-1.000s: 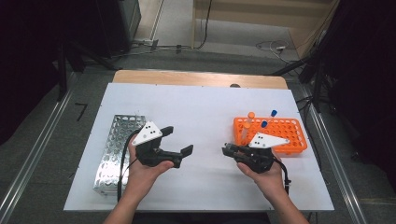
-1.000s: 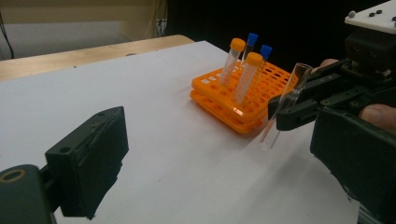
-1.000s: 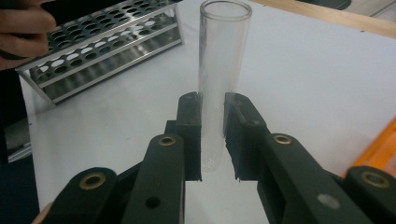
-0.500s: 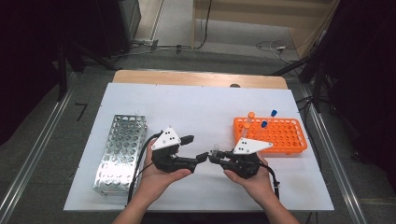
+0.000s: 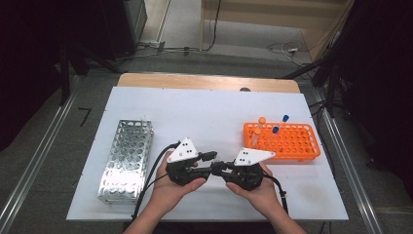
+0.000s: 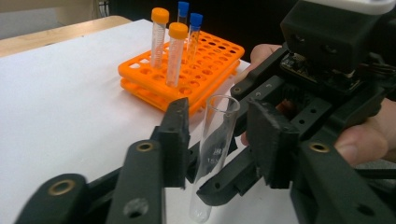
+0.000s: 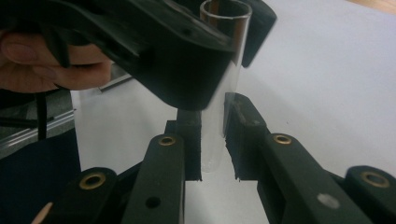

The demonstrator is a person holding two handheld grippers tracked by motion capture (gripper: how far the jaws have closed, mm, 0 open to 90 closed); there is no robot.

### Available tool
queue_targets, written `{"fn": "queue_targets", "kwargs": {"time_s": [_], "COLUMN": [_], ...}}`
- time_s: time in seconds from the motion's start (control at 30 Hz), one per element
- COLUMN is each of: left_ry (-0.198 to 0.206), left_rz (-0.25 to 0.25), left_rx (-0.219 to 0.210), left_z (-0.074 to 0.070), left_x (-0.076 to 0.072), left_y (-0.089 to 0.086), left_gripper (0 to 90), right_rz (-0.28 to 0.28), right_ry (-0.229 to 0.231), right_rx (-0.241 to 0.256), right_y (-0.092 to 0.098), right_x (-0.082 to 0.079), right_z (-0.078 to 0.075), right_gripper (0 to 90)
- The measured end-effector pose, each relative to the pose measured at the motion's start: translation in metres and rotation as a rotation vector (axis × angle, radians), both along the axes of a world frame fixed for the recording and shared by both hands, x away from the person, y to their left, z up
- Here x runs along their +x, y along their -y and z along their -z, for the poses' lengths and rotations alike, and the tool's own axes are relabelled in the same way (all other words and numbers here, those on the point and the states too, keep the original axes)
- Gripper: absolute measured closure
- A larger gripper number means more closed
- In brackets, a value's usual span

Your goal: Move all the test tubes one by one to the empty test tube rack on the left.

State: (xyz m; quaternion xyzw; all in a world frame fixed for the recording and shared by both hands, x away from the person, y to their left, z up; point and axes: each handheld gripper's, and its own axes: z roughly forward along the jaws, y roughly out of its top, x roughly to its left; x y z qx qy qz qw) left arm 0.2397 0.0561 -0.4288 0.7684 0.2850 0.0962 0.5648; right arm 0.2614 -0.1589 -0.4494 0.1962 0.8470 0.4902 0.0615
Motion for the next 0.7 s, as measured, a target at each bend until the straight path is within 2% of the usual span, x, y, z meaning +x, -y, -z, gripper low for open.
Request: {"fn": "queue_targets", "kwargs": {"time_s": [0.2, 0.4, 0.6, 0.63, 0.7], "left_ry": [0.016, 0.038, 0.043, 0.041, 0.041], "left_rz": [-0.005, -0.020, -0.021, -0.023, -0.029], "left_rx": [0.022, 0.038, 0.034, 0.030, 0.027], "left_z": [0.0007, 0.0007, 0.0002, -0.0001, -0.0011], "left_x": [-0.0010, -0.0025, -0.0022, -0.0019, -0.0012], "left_y": [0.0015, 0.0024, 0.0010, 0.0002, -0.0021], "left_gripper": [73.3, 75.5, 76.1, 76.1, 76.2], "right_rz": [-0.010, -0.014, -0.016, -0.017, -0.001], "right_ry": [-0.010, -0.020, -0.025, -0.021, -0.012], "right_rx": [0.003, 0.009, 0.018, 0.022, 0.029], "right_y": [-0.0023, -0.0023, -0.0022, -0.0020, -0.0017], "right_x": [-0.0010, -0.0005, -0.0002, -0.0002, -0.0005], "right_z": [0.0004, -0.0001, 0.0004, 0.0005, 0.0002], "right_gripper": [74.2, 74.2, 73.4, 72.1, 62.7]}}
